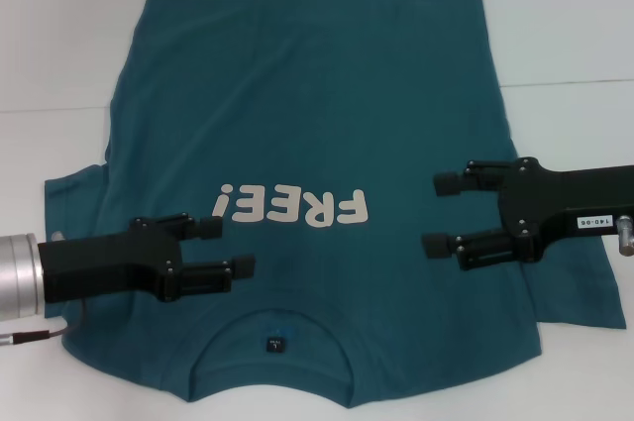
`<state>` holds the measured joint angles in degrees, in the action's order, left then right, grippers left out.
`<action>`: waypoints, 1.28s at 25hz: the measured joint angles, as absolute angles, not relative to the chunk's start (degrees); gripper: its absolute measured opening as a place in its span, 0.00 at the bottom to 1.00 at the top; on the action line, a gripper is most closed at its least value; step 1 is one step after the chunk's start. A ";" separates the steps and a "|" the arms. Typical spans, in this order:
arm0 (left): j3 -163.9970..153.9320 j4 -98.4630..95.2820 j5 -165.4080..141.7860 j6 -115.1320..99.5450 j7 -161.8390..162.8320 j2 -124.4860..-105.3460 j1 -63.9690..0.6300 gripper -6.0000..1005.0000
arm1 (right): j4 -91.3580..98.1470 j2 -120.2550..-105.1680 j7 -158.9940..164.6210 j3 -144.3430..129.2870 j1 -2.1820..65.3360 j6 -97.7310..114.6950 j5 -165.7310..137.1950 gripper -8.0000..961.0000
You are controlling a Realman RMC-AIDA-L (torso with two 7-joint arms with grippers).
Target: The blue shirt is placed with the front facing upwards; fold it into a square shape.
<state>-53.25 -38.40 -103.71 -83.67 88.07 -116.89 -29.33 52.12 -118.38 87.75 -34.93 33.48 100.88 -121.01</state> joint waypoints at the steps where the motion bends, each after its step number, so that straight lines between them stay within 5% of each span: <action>1: -53.26 -38.40 -103.71 -83.67 88.07 -116.89 -29.33 0.84 | 52.12 -118.38 87.79 -34.92 33.49 100.88 -121.02 0.98; 20: -42.76 -44.67 -105.90 -78.24 91.90 -118.64 -24.25 0.84 | 51.41 -119.34 89.16 -36.95 32.43 98.18 -124.73 0.98; 26: -36.09 -46.07 -111.21 -67.96 111.20 -116.54 -23.39 0.84 | 50.96 -119.43 89.15 -36.91 31.54 98.43 -123.81 0.98; 32: -35.95 -45.97 -121.75 -65.94 120.81 -116.78 -25.12 0.84 | 50.80 -119.43 89.03 -37.31 31.35 98.57 -123.71 0.98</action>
<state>-35.95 -45.97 -121.75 -65.94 120.81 -116.78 -25.12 50.80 -119.43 89.03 -37.31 31.35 98.57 -123.71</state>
